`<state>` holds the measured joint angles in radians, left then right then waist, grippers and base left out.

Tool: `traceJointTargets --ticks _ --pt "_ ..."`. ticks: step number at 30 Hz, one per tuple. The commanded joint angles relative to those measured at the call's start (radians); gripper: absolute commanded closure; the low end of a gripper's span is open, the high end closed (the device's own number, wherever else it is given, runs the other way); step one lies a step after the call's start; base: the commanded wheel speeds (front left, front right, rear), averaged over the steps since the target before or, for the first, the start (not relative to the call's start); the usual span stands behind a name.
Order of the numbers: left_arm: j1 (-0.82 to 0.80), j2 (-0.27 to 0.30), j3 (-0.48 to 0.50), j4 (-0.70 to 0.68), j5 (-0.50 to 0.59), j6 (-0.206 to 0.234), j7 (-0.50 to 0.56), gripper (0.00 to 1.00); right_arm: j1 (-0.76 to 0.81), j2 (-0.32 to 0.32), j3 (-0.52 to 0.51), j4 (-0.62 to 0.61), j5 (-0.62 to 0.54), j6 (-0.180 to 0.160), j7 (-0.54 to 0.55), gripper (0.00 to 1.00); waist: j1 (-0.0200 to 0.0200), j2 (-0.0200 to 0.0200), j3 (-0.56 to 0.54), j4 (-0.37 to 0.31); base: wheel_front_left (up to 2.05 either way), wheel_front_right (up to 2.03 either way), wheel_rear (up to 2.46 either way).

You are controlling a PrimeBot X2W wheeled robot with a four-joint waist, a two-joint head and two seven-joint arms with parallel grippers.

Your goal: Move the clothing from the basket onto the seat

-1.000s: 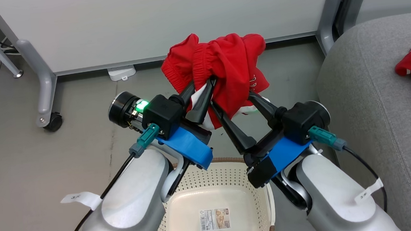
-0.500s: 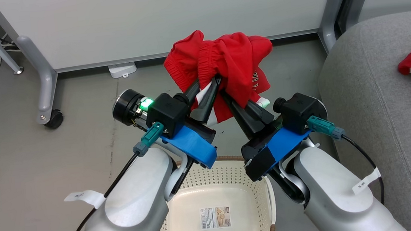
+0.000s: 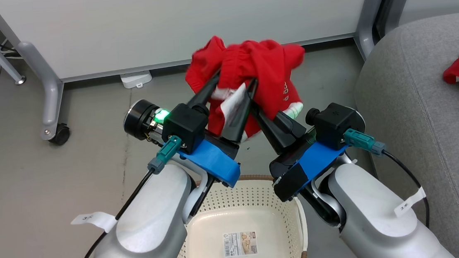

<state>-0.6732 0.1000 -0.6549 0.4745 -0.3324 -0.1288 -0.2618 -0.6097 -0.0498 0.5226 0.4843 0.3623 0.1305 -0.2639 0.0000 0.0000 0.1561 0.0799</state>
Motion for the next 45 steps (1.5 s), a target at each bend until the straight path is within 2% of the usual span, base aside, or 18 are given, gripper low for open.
traceJointTargets --ticks 1,12,20,31,45 --pt "-0.005 -0.002 0.007 0.003 0.008 -0.002 -0.005 0.00 -0.005 -0.001 -0.001 -0.005 0.003 0.001 -0.001 1.00 0.0000 0.0000 -0.001 0.000 0.00 0.00 0.00" --pt "0.013 -0.005 0.026 -0.002 0.034 -0.002 -0.005 0.00 0.008 -0.001 -0.012 -0.012 -0.008 0.001 -0.001 1.00 0.0000 0.0000 0.002 -0.001 0.00 0.00 0.00" --pt "0.014 0.002 0.047 -0.013 0.053 -0.002 -0.005 0.00 0.016 -0.001 -0.057 -0.018 -0.034 0.001 -0.001 1.00 0.0000 0.0000 0.023 -0.021 0.00 0.00 0.00" --pt "0.009 0.016 0.058 -0.025 0.072 -0.002 -0.005 0.00 0.039 -0.001 -0.169 -0.067 -0.097 0.001 -0.001 1.00 0.0000 0.0000 0.079 -0.119 0.00 0.00 0.00" --pt "-0.018 0.029 0.003 -0.009 0.071 -0.002 -0.005 0.00 0.111 -0.001 -0.292 -0.190 -0.159 0.001 -0.001 1.00 0.0000 0.0000 0.134 -0.264 0.00 0.00 0.00"
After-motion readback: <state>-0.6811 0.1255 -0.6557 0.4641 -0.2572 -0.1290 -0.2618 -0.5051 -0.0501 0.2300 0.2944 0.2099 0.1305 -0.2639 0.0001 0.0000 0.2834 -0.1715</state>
